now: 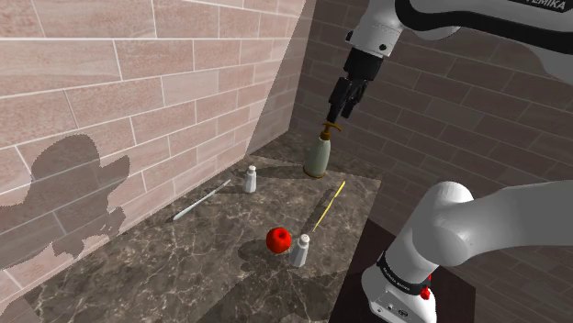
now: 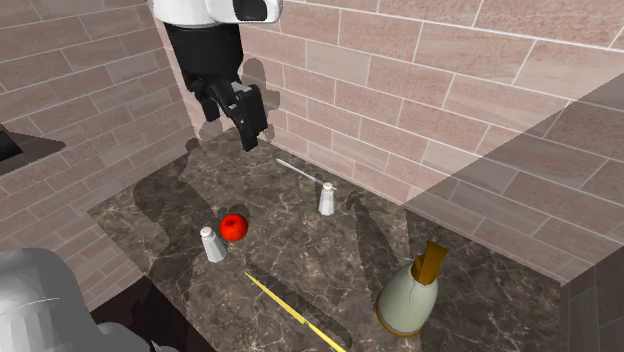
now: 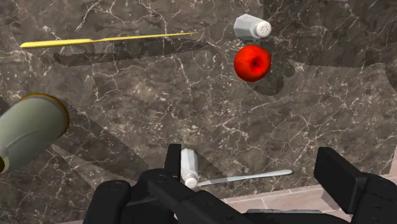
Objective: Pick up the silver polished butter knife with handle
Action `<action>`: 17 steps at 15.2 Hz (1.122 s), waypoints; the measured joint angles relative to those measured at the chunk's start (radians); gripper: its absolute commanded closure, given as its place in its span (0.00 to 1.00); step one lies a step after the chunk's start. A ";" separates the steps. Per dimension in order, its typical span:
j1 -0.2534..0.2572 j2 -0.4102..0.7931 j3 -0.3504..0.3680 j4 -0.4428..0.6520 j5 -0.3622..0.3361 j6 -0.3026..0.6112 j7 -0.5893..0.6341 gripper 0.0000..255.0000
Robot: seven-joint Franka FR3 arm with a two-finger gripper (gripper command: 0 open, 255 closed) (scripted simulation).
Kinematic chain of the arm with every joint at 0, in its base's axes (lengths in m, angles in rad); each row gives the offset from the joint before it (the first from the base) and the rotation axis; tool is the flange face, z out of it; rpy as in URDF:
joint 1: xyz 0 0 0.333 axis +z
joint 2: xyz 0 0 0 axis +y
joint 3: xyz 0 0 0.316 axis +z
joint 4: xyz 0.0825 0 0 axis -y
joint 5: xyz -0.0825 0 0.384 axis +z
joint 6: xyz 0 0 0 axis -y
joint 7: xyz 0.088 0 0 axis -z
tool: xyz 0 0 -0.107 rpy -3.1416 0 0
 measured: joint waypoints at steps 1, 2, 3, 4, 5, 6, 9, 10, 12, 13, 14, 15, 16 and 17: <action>0.000 0.000 0.000 0.000 0.000 0.000 0.000 0.00; -0.002 0.001 0.013 -0.008 0.007 0.009 0.021 0.00; -0.006 0.005 0.031 -0.024 0.018 0.029 0.054 0.00; -0.010 0.001 0.053 -0.047 0.030 0.049 0.094 0.00; -0.015 0.015 0.076 -0.055 0.043 0.073 0.136 0.00; -0.020 0.024 0.099 -0.067 0.056 0.095 0.179 0.00; -0.033 0.085 0.177 -0.081 0.094 0.174 0.316 0.00; -0.040 0.099 0.198 -0.093 0.104 0.201 0.359 0.00; -0.050 0.147 0.252 -0.104 0.126 0.263 0.452 0.00; -0.055 0.172 0.280 -0.101 0.135 0.288 0.501 0.00; -0.062 0.203 0.306 -0.097 0.142 0.316 0.549 0.00; -0.073 0.243 0.328 -0.083 0.142 0.343 0.592 0.00; -0.081 0.269 0.350 -0.080 0.145 0.368 0.637 0.00; -0.089 0.300 0.374 -0.076 0.146 0.394 0.684 0.00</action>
